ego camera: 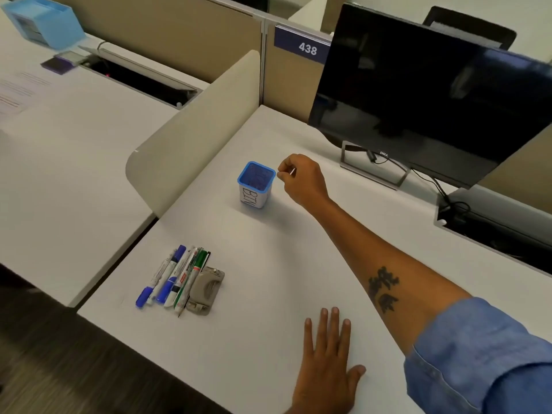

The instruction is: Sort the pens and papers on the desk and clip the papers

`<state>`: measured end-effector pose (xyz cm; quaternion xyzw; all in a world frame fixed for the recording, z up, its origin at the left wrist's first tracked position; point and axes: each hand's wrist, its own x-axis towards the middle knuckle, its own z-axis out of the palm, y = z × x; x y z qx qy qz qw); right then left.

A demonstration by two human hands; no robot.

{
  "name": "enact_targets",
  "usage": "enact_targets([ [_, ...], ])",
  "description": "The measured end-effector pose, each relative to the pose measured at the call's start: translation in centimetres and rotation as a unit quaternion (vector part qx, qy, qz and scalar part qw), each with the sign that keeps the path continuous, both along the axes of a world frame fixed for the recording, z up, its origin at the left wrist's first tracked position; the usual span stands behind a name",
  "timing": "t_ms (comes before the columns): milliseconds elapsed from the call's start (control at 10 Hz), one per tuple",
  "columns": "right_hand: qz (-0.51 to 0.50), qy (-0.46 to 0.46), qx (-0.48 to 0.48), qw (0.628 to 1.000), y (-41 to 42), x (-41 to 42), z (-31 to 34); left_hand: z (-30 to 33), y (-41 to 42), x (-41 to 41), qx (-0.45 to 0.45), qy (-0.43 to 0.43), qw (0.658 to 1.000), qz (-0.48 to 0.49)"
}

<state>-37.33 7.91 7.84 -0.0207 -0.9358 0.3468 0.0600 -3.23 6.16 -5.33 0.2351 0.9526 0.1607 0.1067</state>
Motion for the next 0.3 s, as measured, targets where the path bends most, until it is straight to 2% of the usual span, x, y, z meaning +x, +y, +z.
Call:
enact_targets([
  [100, -0.012, 0.014, -0.008, 1.000, 2.3, 2.8, 0.7, 0.4, 0.0, 0.5, 0.017, 0.011, 1.000, 0.015],
  [300, -0.019, 0.049, 0.011, 0.999, 8.0, 10.8, 0.3, -0.9, 0.1, 1.3, -0.006, 0.012, 1.000, 0.002],
])
